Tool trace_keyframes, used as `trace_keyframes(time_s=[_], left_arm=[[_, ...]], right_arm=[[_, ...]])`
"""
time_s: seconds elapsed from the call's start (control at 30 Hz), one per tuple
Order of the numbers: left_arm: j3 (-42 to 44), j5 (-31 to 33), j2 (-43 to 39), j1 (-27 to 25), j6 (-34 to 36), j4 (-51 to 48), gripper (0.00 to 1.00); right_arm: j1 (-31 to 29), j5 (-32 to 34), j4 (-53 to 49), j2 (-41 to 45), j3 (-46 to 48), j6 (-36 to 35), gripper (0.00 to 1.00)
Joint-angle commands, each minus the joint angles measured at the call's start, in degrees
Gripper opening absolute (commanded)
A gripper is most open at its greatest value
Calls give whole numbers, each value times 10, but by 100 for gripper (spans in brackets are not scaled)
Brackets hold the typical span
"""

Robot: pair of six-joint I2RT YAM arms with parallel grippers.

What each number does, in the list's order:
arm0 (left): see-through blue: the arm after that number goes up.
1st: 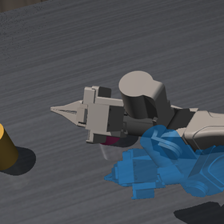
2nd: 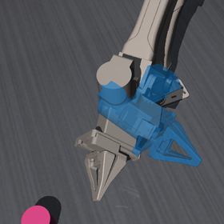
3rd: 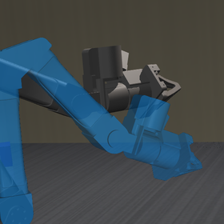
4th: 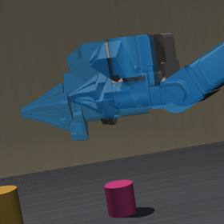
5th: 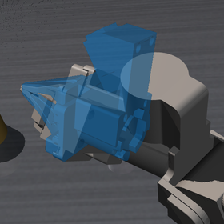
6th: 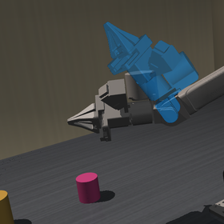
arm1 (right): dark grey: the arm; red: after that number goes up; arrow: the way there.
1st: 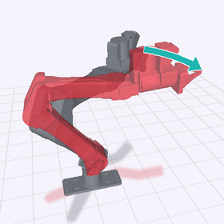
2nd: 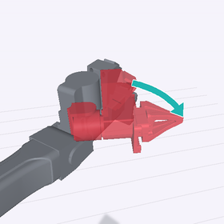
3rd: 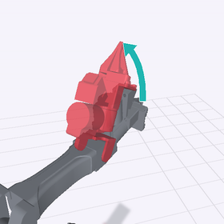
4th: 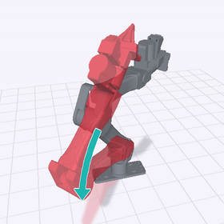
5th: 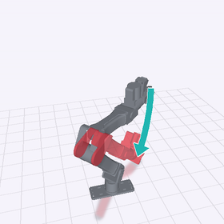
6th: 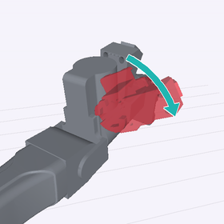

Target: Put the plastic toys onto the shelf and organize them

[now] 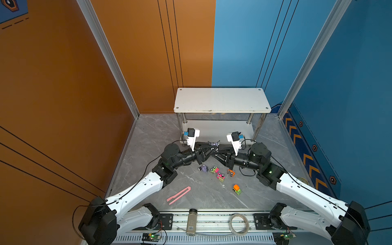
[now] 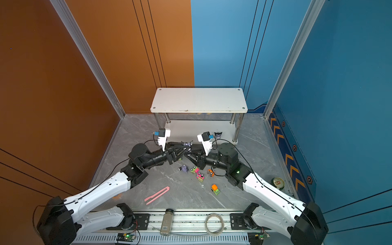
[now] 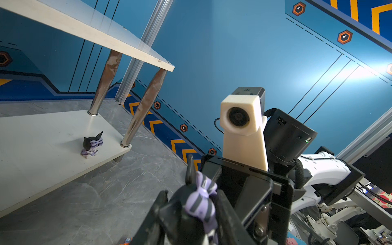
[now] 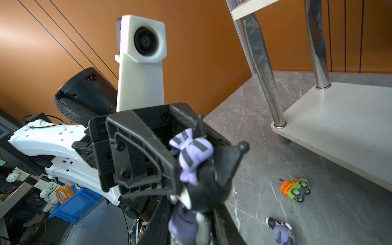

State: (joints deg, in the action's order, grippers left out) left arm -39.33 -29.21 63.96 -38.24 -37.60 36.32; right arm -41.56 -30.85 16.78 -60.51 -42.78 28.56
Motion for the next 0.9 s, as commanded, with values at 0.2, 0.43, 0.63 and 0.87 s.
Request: trace_keyframes(time_s=[0.2, 0.43, 0.63, 0.87], left_arm=[[-37, 8, -33, -7, 103, -62, 7], [-42, 101, -70, -37, 320, -220, 0], [-37, 175, -78, -75, 434, -259, 0], [-43, 248, -67, -136, 521, -289, 0]], right_arm=[[10, 23, -46, 22, -1, 12, 68], [62, 61, -189, 72, -29, 37, 71], [72, 61, -244, 75, -70, 60, 74], [44, 60, -308, 8, -149, 65, 77]])
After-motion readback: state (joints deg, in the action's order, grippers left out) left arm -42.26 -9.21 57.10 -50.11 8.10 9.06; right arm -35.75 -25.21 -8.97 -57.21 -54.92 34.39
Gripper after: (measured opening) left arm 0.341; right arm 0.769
